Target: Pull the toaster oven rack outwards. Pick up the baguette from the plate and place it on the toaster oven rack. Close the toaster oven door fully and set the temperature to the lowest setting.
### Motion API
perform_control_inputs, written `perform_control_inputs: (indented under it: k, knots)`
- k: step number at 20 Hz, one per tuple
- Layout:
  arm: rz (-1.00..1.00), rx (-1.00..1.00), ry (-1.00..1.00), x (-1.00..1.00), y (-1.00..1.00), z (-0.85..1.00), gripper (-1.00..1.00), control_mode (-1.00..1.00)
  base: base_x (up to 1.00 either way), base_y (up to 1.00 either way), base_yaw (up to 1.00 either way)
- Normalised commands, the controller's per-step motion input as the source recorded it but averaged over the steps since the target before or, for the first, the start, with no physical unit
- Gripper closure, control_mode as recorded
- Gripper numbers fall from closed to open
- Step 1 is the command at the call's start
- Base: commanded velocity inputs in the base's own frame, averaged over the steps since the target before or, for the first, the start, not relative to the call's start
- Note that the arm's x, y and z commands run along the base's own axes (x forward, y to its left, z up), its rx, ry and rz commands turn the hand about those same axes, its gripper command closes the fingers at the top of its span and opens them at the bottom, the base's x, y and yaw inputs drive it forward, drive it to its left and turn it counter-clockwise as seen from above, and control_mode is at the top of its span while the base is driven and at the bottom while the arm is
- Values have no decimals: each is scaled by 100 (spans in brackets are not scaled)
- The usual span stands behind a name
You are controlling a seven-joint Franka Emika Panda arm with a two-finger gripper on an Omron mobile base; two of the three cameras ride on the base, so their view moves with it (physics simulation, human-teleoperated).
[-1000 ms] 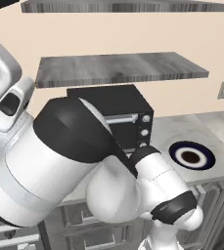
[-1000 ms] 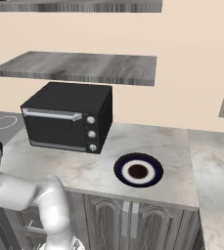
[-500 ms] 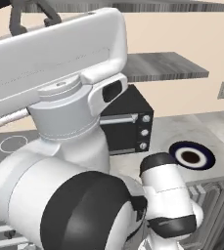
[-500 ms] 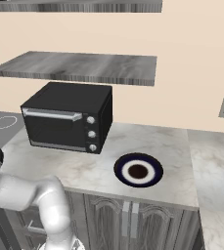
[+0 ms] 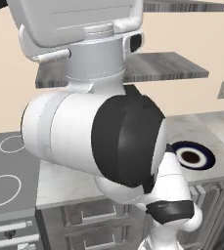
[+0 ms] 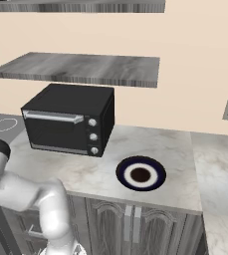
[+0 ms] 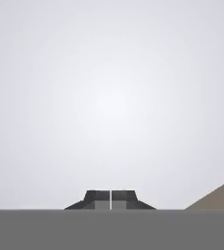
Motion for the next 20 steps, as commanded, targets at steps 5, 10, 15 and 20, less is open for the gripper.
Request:
perform_control_inputs:
  k: [5, 10, 15, 20]
  knots:
    - [-21, 51, 0, 46, -100, -95, 100, -100, 0, 0, 0]
    - [-18, 37, 33, 28, -100, -81, 100, -100, 0, 0, 0]
    - [-5, 18, 69, 21, -100, -53, 100, -100, 0, 0, 0]
    - [-10, 28, 40, 20, -100, -24, 100, -100, 0, 0, 0]
